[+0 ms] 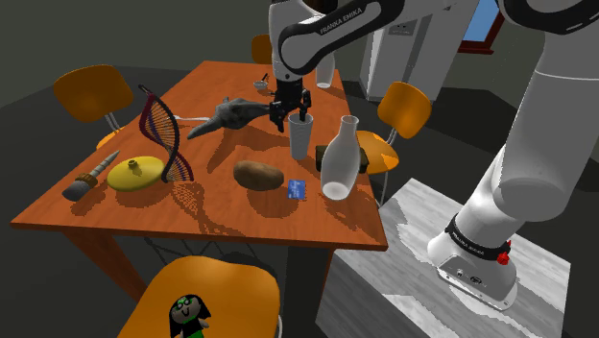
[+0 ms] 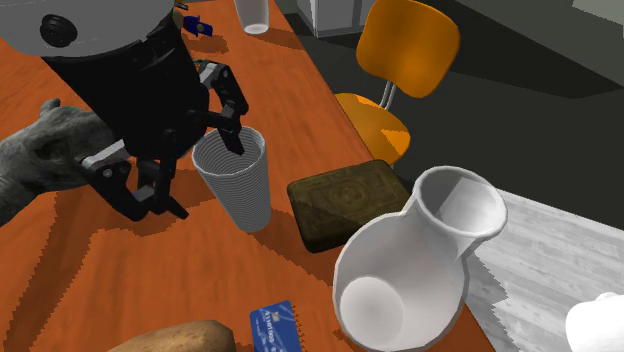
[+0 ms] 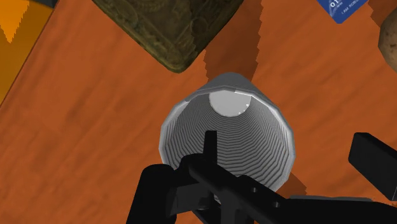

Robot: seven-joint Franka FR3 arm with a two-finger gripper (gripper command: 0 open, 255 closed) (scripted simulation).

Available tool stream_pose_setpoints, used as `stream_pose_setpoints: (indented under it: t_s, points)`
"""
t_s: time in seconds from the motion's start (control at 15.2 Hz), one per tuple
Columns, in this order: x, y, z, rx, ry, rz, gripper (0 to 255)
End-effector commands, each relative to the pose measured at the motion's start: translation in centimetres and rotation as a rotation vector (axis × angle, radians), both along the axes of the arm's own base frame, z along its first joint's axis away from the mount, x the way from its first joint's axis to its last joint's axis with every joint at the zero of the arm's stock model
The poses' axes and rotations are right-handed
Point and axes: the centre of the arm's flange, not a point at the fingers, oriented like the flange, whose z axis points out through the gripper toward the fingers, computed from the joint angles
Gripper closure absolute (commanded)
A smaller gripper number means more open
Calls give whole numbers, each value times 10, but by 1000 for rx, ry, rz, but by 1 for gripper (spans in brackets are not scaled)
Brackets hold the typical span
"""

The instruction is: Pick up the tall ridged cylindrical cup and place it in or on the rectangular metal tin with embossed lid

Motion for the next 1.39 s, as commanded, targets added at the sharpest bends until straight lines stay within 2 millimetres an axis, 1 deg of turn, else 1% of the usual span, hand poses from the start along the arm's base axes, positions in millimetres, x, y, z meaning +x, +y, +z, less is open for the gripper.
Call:
stream_pose_setpoints:
  t_s: [0.0,0.13,0.2,0.79,1.32]
  points:
    - [0,0,0,0,0,0,0]
    - [0,0,0,0,0,0,0]
    - [0,0,0,0,0,0,255]
    - [0,0,0,0,0,0,255]
    - [0,0,42,0,0,0,255]
